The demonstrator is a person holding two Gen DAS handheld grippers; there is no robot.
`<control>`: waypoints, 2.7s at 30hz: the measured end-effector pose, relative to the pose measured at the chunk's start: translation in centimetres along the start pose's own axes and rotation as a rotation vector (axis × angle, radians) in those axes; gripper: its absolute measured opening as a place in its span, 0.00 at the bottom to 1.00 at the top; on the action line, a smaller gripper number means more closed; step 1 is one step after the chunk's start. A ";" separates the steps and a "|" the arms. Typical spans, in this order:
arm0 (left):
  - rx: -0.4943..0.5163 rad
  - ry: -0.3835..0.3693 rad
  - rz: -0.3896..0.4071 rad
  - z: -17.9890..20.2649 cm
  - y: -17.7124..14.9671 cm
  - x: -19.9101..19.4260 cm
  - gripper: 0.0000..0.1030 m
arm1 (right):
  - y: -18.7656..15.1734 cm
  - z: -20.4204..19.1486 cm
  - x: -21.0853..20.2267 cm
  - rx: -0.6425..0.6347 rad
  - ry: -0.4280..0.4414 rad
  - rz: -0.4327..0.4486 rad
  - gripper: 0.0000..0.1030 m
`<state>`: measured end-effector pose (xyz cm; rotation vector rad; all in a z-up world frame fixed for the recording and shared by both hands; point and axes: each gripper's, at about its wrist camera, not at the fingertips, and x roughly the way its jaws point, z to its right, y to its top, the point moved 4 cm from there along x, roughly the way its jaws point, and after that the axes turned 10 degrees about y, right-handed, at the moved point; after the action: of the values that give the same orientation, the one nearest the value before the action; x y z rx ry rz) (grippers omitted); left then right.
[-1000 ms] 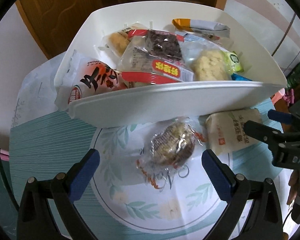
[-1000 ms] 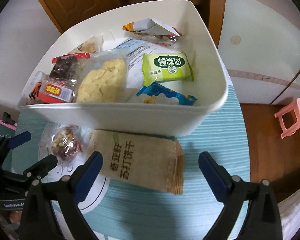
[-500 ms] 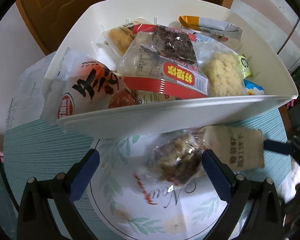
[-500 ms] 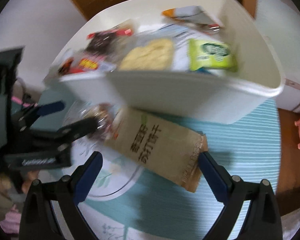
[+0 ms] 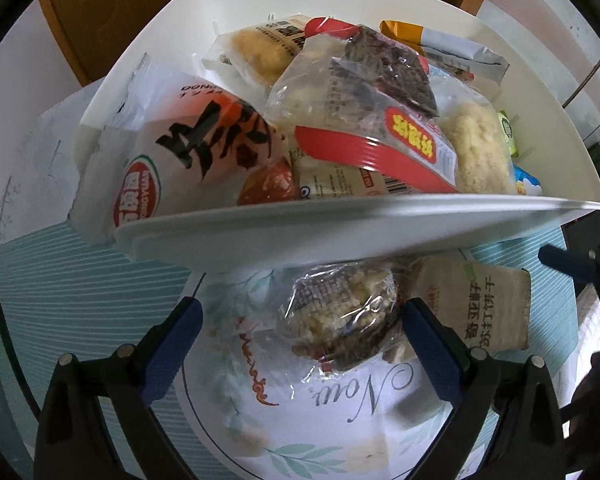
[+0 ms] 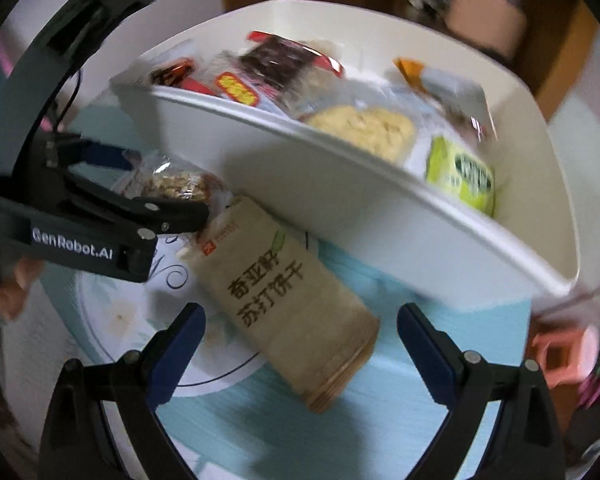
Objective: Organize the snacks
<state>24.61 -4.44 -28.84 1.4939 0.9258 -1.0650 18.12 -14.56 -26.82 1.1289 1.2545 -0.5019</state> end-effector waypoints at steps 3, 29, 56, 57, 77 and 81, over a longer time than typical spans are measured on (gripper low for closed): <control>0.001 -0.016 -0.007 -0.5 -0.1 0.3 0.93 | 0.5 -0.8 0.6 -0.086 -0.012 -0.010 0.94; -0.029 -0.128 0.044 -6.7 -3.1 -5.1 0.41 | -1.9 -2.2 -0.2 0.043 0.191 -0.037 0.56; 0.010 -0.040 0.480 -4.9 11.3 -27.0 0.42 | 12.5 4.5 -22.7 0.293 0.104 0.504 0.56; 0.005 -0.030 0.477 -4.9 12.0 -26.9 0.42 | 13.4 4.8 -23.1 0.298 0.096 0.519 0.56; -0.072 0.029 0.348 -6.2 15.8 -19.7 0.97 | 18.5 9.3 -14.6 0.421 -0.072 0.358 0.72; -0.081 0.030 0.347 -6.2 15.2 -20.1 0.97 | 17.9 8.6 -14.9 0.423 -0.067 0.343 0.72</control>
<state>33.60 -1.29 -4.71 1.5385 0.6885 -0.7459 32.58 -18.55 -7.01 1.6342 0.8886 -0.5521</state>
